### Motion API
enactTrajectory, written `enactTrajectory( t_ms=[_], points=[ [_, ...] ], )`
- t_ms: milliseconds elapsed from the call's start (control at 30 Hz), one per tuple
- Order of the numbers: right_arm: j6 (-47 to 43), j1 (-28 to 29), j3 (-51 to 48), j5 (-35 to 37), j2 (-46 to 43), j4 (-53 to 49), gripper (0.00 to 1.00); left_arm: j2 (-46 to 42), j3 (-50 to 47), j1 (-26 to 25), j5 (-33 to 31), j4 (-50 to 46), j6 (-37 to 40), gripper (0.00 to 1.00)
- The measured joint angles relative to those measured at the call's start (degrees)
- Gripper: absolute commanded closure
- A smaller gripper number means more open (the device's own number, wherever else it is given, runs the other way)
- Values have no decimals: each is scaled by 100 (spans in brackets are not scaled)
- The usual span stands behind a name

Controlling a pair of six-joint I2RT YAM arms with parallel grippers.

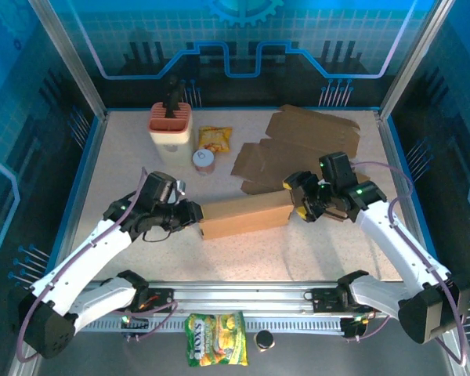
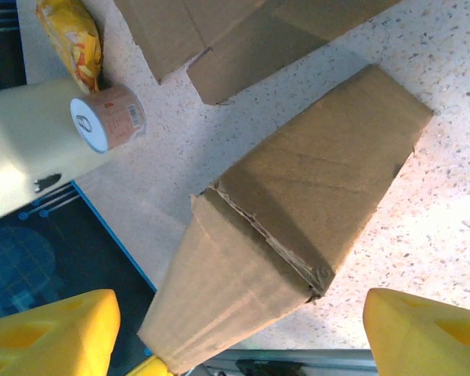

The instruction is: Fold the paper box

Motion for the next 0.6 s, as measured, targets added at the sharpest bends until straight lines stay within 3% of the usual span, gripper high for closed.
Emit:
enactTrajectory(
  t_ms=[33, 233, 433, 600],
  points=[
    [136, -28, -9, -44, 2, -35, 1, 2, 13, -61, -74, -7, 37, 73],
    [686, -188, -216, -459, 188, -13, 0, 7, 94, -345, -413, -98, 127, 73],
    [868, -422, -570, -723, 302, 212, 15, 0, 122, -616, -730, -131, 133, 73],
    [1043, -472, -1182, -1045, 332, 675, 20, -37, 122, -885, -986, -136, 219, 73]
  ],
)
